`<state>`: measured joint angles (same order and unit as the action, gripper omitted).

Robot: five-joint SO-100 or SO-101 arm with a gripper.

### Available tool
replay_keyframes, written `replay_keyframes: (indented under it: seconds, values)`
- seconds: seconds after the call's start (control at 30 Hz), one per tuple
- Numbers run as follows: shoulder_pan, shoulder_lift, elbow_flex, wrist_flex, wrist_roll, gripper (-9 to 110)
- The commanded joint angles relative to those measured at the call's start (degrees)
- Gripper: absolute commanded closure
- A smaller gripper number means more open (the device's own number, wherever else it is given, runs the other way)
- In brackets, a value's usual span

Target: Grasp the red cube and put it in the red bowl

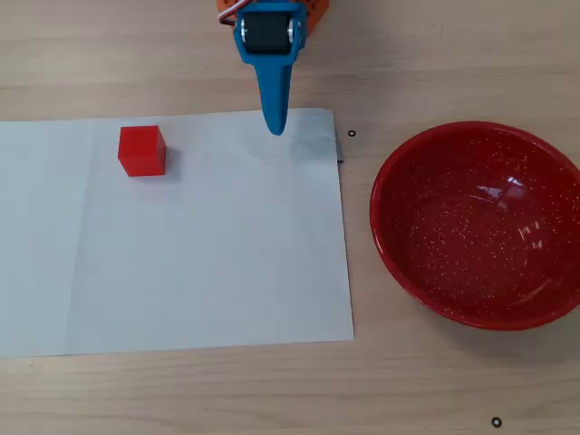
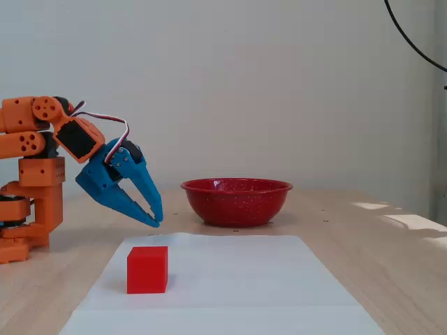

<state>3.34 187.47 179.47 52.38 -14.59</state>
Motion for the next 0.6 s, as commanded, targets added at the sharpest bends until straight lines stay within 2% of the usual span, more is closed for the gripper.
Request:
replay_keyframes:
  seconds: [0.0, 0.57]
  values:
    - [-1.2, 1.1, 0.5, 0.5, 0.5, 101]
    - [-1.2, 1.1, 0.4, 0.6, 0.7, 101]
